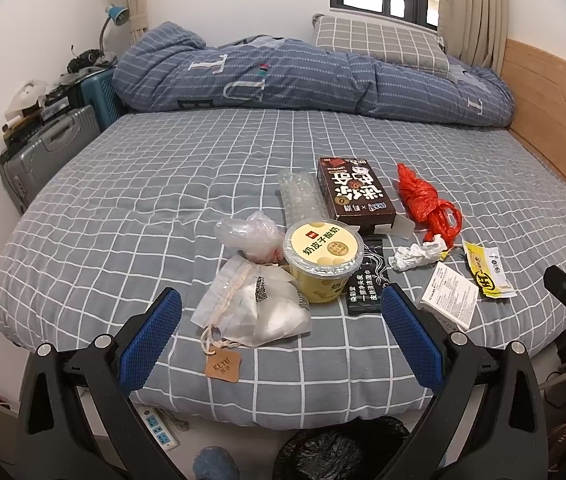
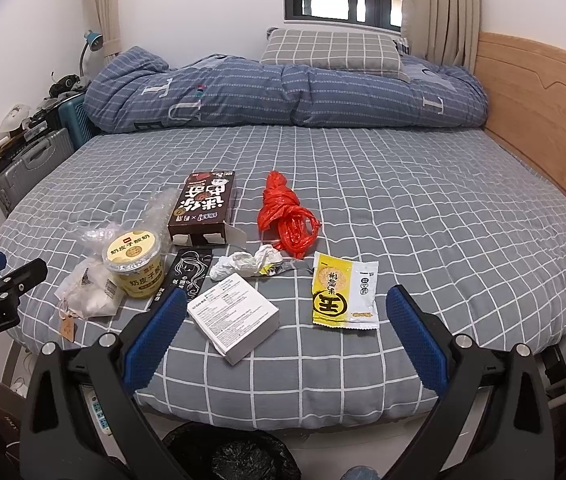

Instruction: Collect trash

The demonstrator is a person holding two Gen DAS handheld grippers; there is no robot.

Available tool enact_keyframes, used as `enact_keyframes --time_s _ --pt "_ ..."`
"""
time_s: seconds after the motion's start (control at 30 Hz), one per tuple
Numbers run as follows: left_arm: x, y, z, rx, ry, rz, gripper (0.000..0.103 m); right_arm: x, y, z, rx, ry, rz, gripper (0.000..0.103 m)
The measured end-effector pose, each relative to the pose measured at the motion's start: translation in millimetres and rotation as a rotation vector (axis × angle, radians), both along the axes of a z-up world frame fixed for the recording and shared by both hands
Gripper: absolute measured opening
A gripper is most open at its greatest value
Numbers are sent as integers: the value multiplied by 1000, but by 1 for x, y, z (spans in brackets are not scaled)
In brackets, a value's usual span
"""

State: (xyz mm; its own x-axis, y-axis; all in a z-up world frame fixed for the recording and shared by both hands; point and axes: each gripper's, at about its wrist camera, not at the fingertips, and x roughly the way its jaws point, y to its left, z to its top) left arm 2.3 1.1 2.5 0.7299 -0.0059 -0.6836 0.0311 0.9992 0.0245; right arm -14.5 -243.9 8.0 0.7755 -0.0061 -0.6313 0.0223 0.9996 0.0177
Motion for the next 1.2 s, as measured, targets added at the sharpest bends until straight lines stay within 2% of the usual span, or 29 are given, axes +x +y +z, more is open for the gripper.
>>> enact_keyframes --time_s 0.67,1.0,1.2 --pt "1 -4 -2 -2 8 -4 97 1 -1 0 -1 -1 7 96" --pt "50 -20 -31 27 60 -20 97 48 -31 -20 -37 58 -62 96" --pt "80 -34 -59 38 120 -35 97 80 -54 -49 -25 146 -101 96"
